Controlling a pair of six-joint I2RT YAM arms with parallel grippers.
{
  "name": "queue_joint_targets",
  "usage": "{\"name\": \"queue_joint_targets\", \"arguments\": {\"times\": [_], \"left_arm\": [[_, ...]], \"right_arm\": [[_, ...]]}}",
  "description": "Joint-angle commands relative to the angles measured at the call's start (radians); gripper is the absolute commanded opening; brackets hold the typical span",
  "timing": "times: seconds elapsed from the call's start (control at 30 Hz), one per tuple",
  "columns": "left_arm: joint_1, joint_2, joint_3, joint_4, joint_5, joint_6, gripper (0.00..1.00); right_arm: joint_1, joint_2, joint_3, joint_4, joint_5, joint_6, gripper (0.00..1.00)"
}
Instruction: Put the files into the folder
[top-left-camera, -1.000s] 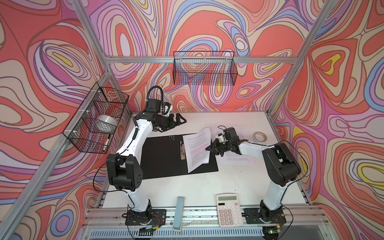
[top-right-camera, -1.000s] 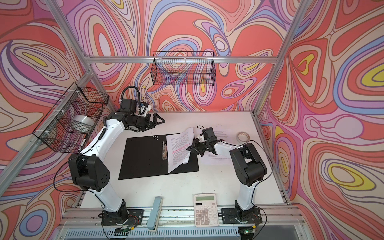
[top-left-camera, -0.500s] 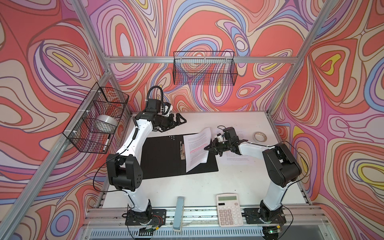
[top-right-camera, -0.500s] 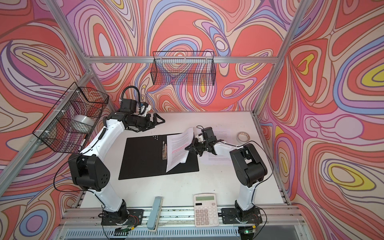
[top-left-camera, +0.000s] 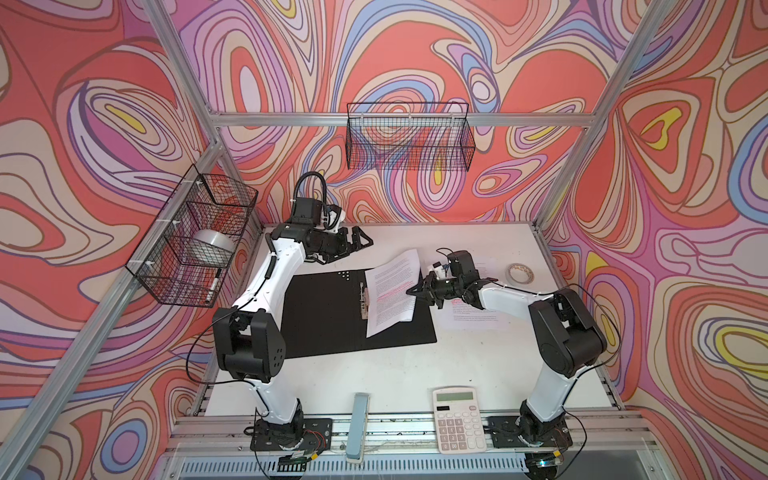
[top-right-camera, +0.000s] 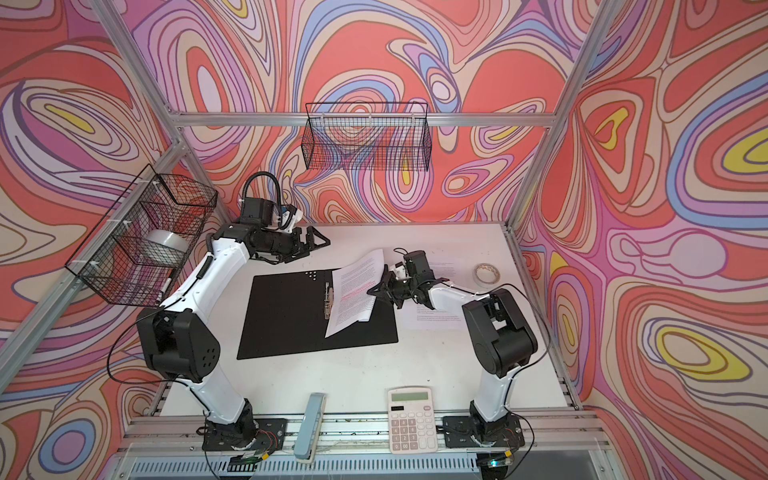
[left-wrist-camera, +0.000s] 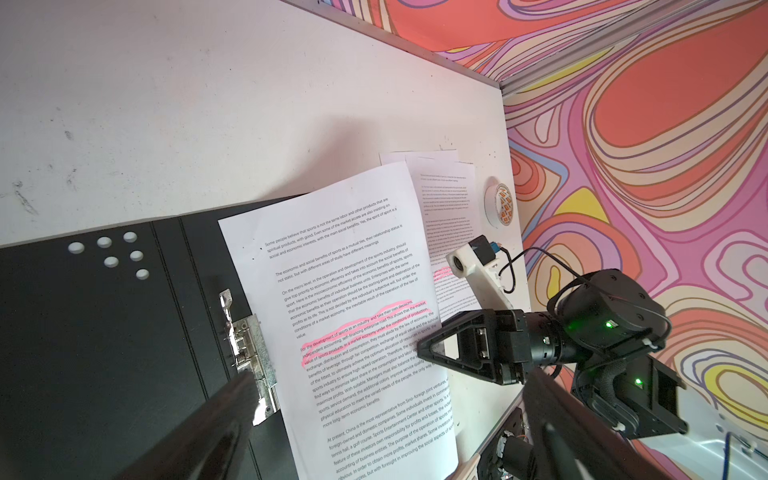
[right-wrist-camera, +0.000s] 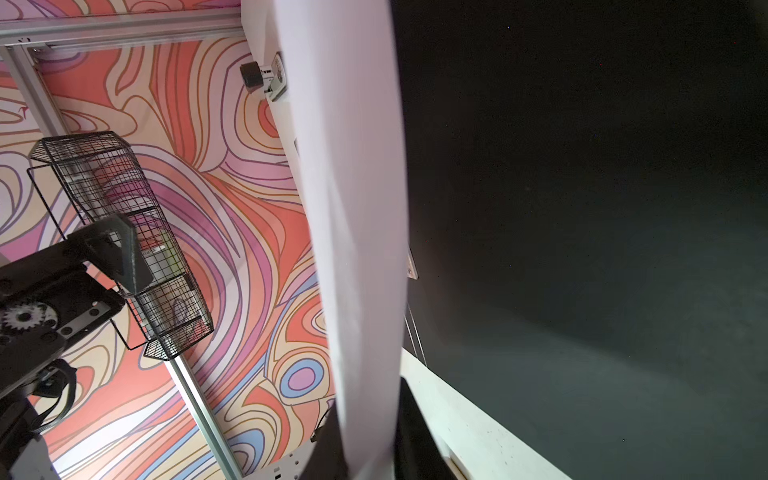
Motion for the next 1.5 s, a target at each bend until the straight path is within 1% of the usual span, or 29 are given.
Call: {"name": "queue_joint_targets", "arguments": {"times": [0.0,0.17,0.27,0.4,0.43,0.47,0.5,0.57,0.63,0.7,0.87,1.03,1.17,1.37,1.47], "left_arm": [[0.007,-0.023,0.009,-0.005,0.017,-0.006,1.00],[0.007,-0.022,0.008,-0.006,0.018,-0.006,1.00],[0.007,-0.024,0.005,-0.004,0.019,-0.006,1.00],[0.007,-0.023,0.005,-0.003,0.020,-0.006,1.00],[0.007,-0.023,0.005,-0.002,0.019,-0.008,1.00],[0.007,-0.022,0.005,-0.002,0.022,-0.008,1.00],[0.007,-0.021,0.006,-0.001,0.021,-0.009,1.00],[0.007,-0.018,0.008,-0.001,0.022,-0.010,1.00],[0.007,-0.014,0.009,0.000,0.025,-0.012,1.00],[0.007,-0.014,0.008,0.001,0.026,-0.014,1.00],[0.007,-0.020,-0.002,0.005,0.025,-0.014,1.00],[0.007,-0.017,-0.004,0.007,0.028,-0.015,1.00],[0.007,-0.015,-0.004,0.008,0.027,-0.018,1.00],[0.007,-0.013,-0.004,0.008,0.032,-0.022,1.00],[0.007,-0.014,-0.008,0.009,0.033,-0.022,1.00]], "right_arm": [[0.007,0.038,-0.003,-0.025,-0.009,-0.033,0.18],[0.006,0.080,0.031,-0.155,0.032,-0.130,0.20],[0.007,0.094,0.073,-0.265,0.082,-0.204,0.23],[0.006,0.090,0.106,-0.358,0.130,-0.262,0.28],[0.007,0.087,0.112,-0.370,0.132,-0.272,0.32],[0.008,0.083,0.118,-0.379,0.130,-0.281,0.39],[0.010,0.080,0.123,-0.389,0.128,-0.287,0.43],[0.015,0.076,0.147,-0.431,0.135,-0.314,0.48],[0.020,0.076,0.173,-0.471,0.145,-0.339,0.48],[0.025,0.076,0.196,-0.520,0.180,-0.361,0.49],[0.026,0.061,0.229,-0.631,0.310,-0.411,0.50],[0.026,0.075,0.255,-0.704,0.375,-0.461,0.52],[0.026,0.080,0.267,-0.717,0.392,-0.480,0.55],[0.028,0.105,0.289,-0.717,0.405,-0.494,0.55],[0.027,0.123,0.303,-0.729,0.439,-0.503,0.55]]}}
